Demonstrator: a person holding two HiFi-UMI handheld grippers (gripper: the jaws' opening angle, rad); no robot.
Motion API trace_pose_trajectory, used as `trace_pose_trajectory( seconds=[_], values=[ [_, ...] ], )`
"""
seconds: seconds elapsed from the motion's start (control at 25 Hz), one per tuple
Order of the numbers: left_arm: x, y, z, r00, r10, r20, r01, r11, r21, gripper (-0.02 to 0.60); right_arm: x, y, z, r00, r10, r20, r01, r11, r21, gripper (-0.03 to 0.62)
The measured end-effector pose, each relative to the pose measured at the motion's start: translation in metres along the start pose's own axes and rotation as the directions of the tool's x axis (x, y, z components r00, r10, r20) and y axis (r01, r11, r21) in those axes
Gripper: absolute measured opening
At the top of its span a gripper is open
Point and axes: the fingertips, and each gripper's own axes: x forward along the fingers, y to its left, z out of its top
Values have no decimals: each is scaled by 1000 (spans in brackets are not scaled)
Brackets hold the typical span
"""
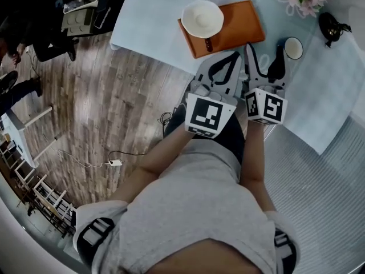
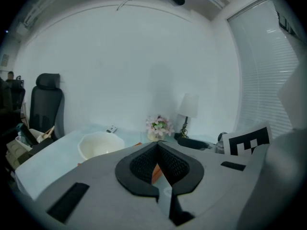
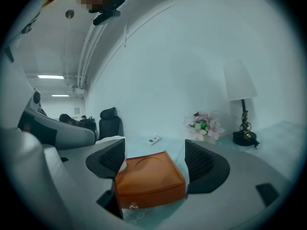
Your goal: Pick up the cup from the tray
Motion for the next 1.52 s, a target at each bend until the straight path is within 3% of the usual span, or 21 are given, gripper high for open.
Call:
trace_pose_trajectory(
  seconds=[0.36,0.56,0.64,0.72,0.8,1.12,1.52],
  values=[
    [-60,89,-5,970,242,24,-240,967,-83,6,10,115,-34,965,239,-110,-246,968,-55,345],
    [-84,123,-17,948,319,8,-316,942,-114,6,22,145,-68,954,230,-190,-253,961,-108,345],
    [-90,129,-23,944,329,-2,-327,937,-125,6,27,145,-76,956,207,-206,-233,966,-113,318],
    [-94,133,-28,942,335,-11,-333,933,-138,6,30,142,-77,965,167,-200,-193,974,-117,147],
    [-97,135,-33,942,336,-18,-335,931,-144,6,34,140,-77,971,136,-196,-162,979,-123,110],
    [-96,131,-41,952,303,-36,-305,942,-136,6,44,133,-79,986,37,-161,-66,983,-174,74],
    [-90,126,-52,963,260,-75,-267,956,-118,6,37,127,-72,988,46,-146,-71,984,-165,61]
  ],
)
